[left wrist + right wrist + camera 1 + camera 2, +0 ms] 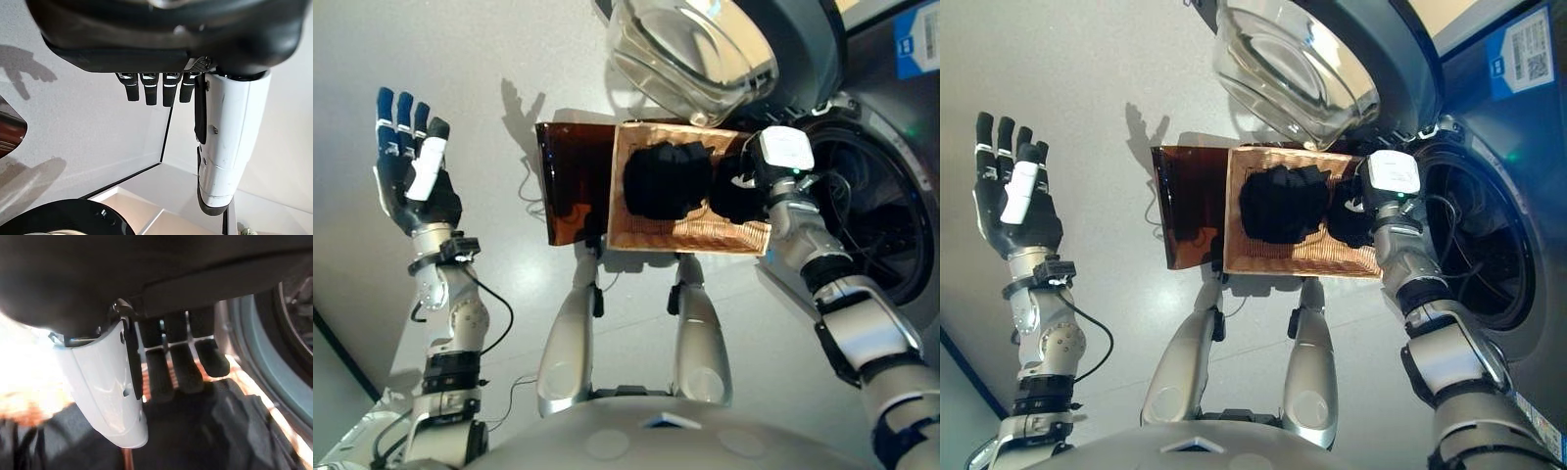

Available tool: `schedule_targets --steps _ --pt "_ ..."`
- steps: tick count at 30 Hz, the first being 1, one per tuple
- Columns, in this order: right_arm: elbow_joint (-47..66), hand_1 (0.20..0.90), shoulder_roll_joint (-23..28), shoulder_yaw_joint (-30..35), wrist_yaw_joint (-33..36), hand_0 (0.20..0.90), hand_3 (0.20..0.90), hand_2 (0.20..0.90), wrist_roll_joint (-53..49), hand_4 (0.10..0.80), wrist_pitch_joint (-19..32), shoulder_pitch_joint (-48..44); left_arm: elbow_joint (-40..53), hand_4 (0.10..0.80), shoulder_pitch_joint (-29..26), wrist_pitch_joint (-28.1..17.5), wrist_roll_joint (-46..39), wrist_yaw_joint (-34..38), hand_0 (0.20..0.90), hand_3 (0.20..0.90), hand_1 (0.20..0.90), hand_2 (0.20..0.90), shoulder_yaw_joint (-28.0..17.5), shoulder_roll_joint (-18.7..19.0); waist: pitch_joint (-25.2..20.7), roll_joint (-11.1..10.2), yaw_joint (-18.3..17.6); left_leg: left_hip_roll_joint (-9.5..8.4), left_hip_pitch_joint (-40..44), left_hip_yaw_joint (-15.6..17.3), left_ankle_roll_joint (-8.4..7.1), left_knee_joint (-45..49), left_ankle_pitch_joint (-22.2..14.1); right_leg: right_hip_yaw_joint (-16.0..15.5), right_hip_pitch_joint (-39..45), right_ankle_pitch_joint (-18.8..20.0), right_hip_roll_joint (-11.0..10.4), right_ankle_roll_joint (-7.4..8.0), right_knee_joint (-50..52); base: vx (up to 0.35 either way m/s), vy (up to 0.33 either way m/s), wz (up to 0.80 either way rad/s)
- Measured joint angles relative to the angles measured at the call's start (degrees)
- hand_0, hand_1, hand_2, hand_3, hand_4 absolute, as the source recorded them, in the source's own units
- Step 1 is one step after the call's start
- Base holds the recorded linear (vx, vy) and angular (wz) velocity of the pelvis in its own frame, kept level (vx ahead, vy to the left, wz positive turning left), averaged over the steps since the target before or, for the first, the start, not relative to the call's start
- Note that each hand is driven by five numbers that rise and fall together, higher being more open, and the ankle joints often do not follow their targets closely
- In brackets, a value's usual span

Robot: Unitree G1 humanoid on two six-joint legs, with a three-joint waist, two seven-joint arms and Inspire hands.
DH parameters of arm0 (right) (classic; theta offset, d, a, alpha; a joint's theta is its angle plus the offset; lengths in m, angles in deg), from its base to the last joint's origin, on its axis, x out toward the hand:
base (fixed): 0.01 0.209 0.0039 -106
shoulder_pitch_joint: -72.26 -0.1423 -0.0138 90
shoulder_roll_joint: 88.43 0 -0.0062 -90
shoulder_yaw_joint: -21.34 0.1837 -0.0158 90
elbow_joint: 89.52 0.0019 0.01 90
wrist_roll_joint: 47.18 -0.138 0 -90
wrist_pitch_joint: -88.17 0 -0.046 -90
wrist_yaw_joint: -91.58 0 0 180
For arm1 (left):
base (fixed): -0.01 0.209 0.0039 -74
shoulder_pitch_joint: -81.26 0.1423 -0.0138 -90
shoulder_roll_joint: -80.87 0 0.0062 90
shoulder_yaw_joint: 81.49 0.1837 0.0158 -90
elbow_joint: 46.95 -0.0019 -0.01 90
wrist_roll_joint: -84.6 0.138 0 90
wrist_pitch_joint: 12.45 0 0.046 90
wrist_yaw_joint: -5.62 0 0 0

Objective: Pick up the clothes and place them into the washing machine

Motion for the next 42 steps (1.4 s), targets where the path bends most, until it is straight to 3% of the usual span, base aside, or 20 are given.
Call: schedule_targets --steps 9,16,21,27,36,42 --pt "11.67 0.200 -0.06 5.99 -0.07 0.200 0.200 0.200 -12.66 0.300 6.16 10.69 -0.27 0.800 0.16 -0.01 1.24 0.22 0.900 0.900 0.900 0.900 -0.64 -0.09 -0.36 -0.62 -2.39 0.10 4.31 0.46 -0.11 -0.03 -0.13 0.22 3.98 -0.08 0.30 -0.04 0.06 0.040 -0.005 -0.03" --pt "14.16 0.200 -1.57 8.95 -3.49 0.200 0.200 0.200 -26.12 0.300 10.90 16.46 -1.33 0.800 0.29 0.03 0.93 0.36 0.900 0.900 0.900 0.900 -0.77 -0.41 -0.57 -1.02 -3.99 0.18 6.16 1.29 0.11 -0.03 -0.11 1.11 5.20 -0.05 0.42 -0.05 0.51 0.042 0.000 -0.06" --pt "13.61 0.200 -6.58 11.40 -9.04 0.200 0.200 0.200 -43.80 0.300 14.72 19.47 -2.22 0.800 -0.16 0.01 0.69 0.08 0.900 0.900 0.900 0.900 -0.49 -0.55 -1.23 -1.71 -4.91 0.28 8.60 1.75 0.12 -0.04 -0.40 1.59 7.45 -0.07 0.53 -0.05 0.24 0.029 0.013 -0.06" --pt "16.06 0.200 -8.34 12.35 -17.49 0.200 0.200 0.200 -60.04 0.300 16.19 25.78 -3.29 0.800 1.25 0.02 -0.80 -0.05 0.900 0.900 0.900 0.900 -0.36 -0.79 -2.38 -1.81 -4.74 0.29 9.98 1.88 0.02 -0.05 -0.60 1.62 9.05 -0.06 0.45 -0.07 -0.39 0.004 0.003 0.00" --pt "24.50 0.200 -10.57 13.92 -26.55 0.200 0.200 0.200 -79.57 0.300 17.49 30.91 -3.61 0.800 2.99 0.01 -2.66 -0.23 0.900 0.900 0.900 0.900 -0.45 -1.63 -3.03 -2.09 -5.10 0.45 11.40 2.84 -0.15 -0.06 -0.96 2.65 9.88 -0.04 0.53 -0.08 -0.49 0.005 0.000 -0.05" --pt "30.46 0.200 -10.70 13.96 -31.19 0.200 0.200 0.200 -85.67 0.300 17.28 34.37 -3.72 0.800 3.76 0.01 -2.99 -1.18 0.900 0.900 0.900 0.900 -0.46 -2.53 -4.16 -2.85 -5.93 1.05 12.60 2.93 -0.35 -0.05 -1.10 2.61 11.24 0.12 1.03 -0.31 -0.65 0.009 -0.002 -0.01"
